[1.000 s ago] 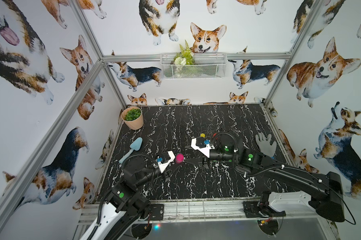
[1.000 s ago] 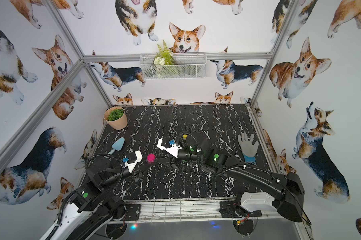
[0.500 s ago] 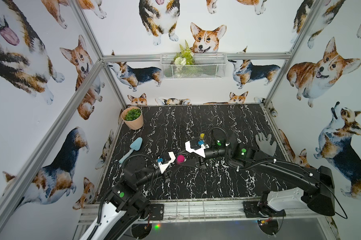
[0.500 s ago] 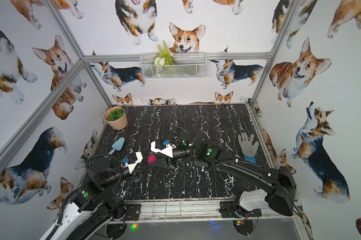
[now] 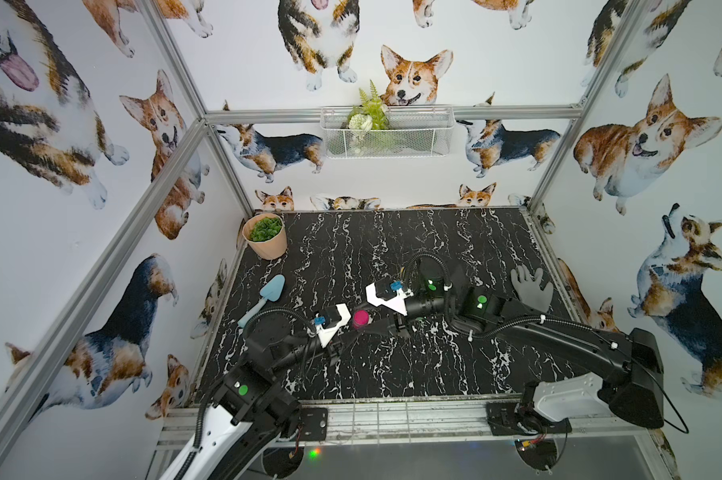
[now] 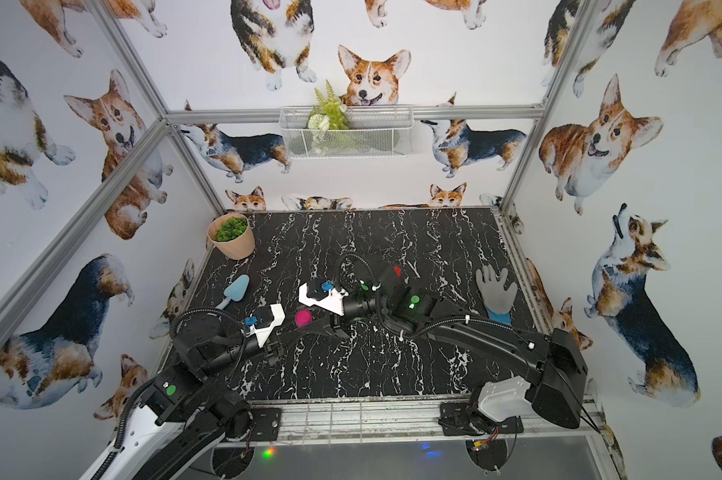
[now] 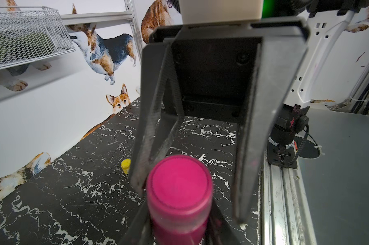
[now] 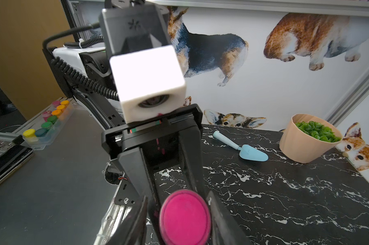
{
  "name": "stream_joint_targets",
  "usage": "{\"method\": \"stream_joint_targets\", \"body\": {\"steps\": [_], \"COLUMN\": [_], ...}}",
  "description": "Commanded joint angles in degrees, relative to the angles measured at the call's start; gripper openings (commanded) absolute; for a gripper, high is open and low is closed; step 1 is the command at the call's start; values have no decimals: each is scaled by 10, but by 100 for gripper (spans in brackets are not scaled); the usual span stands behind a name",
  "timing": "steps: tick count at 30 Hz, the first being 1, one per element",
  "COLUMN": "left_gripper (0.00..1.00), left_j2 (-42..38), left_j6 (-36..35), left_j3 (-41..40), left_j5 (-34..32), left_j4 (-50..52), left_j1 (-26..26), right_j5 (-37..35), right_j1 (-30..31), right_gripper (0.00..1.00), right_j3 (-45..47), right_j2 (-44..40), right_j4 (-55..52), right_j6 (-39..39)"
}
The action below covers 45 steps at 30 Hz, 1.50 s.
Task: Close the paint jar lid
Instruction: Screw the lid onto the paint jar.
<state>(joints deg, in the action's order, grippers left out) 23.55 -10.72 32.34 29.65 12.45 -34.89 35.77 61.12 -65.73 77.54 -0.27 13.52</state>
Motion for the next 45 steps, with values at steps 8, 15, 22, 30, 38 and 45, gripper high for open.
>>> {"method": "stream_joint_targets", "body": {"steps": [8, 15, 22, 30, 38, 45], "left_gripper": [22, 22, 22, 21, 21, 21], "left_j2": [-3, -5, -17, -38, -20, 5], "left_j6": [-3, -4, -7, -9, -30, -46], "left_j3": [3, 3, 1, 0, 18, 27], "left_j5": [-2, -9, -41, -123, -208, -287], "left_j4": [-22, -23, -28, -49, -71, -81], "left_j1": [0, 0, 0, 0, 0, 0], "right_j5": [-16, -37, -123, -265, -390, -442], "right_j1": [0, 0, 16, 49, 76, 93], "right_gripper": [37, 34, 32, 32, 32, 31], "right_j3": [-6, 2, 9, 7, -47, -106], "right_j2": [2, 6, 9, 46, 121, 173], "right_j4": [7, 19, 32, 76, 66, 36], "right_j6": [0, -19, -46, -128, -203, -264]}}
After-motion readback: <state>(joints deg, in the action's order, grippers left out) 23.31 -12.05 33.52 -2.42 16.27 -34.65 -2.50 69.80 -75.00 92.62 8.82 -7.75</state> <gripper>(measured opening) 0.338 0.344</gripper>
